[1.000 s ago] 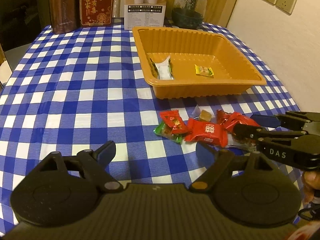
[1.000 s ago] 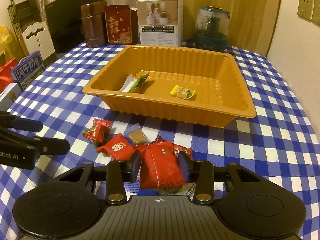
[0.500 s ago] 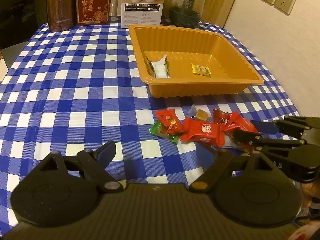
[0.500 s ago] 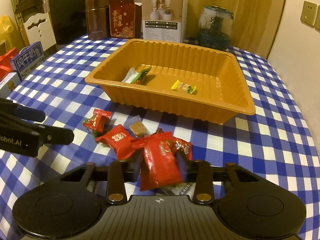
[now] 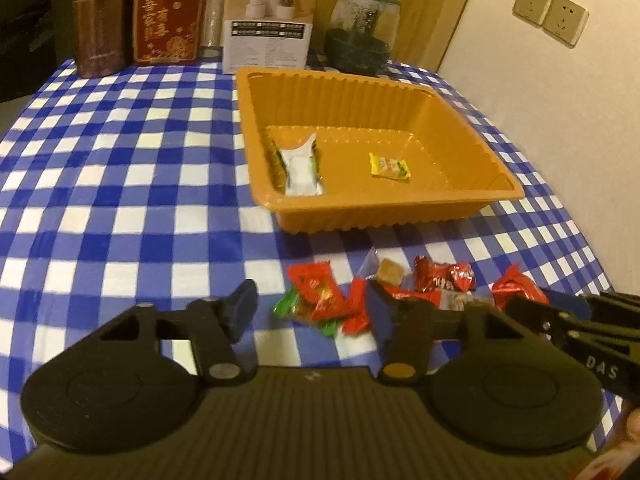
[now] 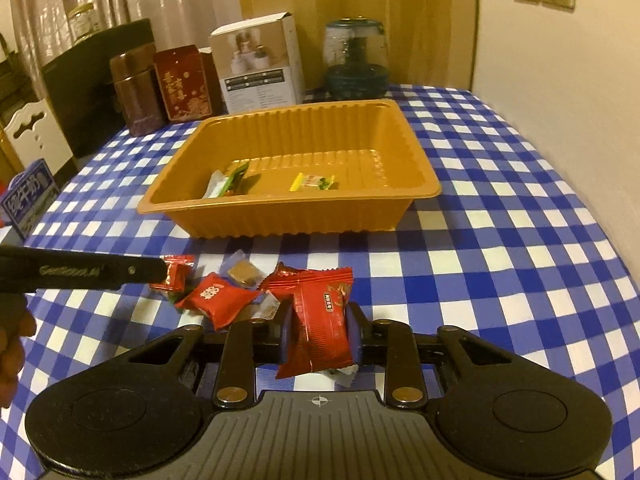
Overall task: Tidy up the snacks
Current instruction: 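Grasp a small red candy with the left tool while the right tool holds its candy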
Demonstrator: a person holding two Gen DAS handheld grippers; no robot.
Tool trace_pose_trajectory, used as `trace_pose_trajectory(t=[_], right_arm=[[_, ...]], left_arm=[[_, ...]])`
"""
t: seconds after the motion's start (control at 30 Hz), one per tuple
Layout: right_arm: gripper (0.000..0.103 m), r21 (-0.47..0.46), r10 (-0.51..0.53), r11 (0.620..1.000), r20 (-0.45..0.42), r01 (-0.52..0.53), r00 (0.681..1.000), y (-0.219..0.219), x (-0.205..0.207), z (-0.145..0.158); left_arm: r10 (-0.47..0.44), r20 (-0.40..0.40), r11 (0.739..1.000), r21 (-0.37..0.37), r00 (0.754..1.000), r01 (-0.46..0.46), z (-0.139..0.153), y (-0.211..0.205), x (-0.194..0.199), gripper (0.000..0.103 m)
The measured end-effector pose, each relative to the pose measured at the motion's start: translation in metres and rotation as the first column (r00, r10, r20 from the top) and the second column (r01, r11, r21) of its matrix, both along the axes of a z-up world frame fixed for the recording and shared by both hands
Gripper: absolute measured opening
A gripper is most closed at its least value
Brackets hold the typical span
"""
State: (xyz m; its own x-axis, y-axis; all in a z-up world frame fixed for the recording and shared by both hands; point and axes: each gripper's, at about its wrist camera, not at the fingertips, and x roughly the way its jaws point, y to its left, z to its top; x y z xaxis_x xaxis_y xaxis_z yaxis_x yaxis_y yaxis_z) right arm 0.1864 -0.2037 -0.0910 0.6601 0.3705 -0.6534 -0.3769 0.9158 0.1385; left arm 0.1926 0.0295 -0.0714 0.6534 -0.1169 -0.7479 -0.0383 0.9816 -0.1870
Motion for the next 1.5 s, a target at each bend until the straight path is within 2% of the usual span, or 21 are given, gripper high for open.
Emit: trace_pose_trajectory(t=[0.1, 0.3, 0.37, 0.4, 1.0, 1.3, 1.5], right_arm=[[0.028, 0.012, -0.021, 1.0, -0.003, 0.021, 1.0, -0.003, 0.0, 0.0], [0.028, 0.023, -0.041, 0.999, -0.007, 0.041, 0.999, -0.008, 0.001, -0.002], [0.028, 0.027, -0.044, 0.999, -0.009, 0.044, 0.999, -0.008, 0.002, -0.002], [0.028, 0.028, -0.043, 0.999, -0.01, 0.043, 0.999, -0.008, 0.002, -0.002], [0.028, 0.042, -0.054, 0.998, -0.003, 0.055, 0.999, -0.008, -0.004, 0.0], [0.028, 0.055, -0.072, 0.996, 0.002, 0.072, 0.997, -0.014, -0.012, 0.005], [0.028, 0.064, -0.088, 0.994, -0.026, 0.09, 0.996, -0.021, -0.02, 0.009]], left_arm=[[-0.024, 0.002, 1.0, 0.014, 1.0, 0.024, -0.004, -0.006, 0.009, 0.045], [-0.079, -0.034, 0.994, 0.078, 0.996, 0.081, -0.019, -0.017, 0.021, 0.043], [-0.099, -0.042, 0.99, 0.101, 0.994, 0.103, -0.022, -0.02, 0.02, 0.035], [-0.106, -0.044, 0.987, 0.118, 0.993, 0.11, -0.022, -0.02, 0.018, 0.027], [-0.096, -0.018, 0.989, 0.107, 0.995, 0.097, 0.005, 0.007, -0.035, 0.025], [-0.116, 0.017, 0.989, 0.094, 0.993, 0.114, 0.028, -0.002, -0.036, 0.025], [-0.125, 0.015, 0.988, 0.089, 0.992, 0.123, 0.034, -0.012, -0.035, 0.025]])
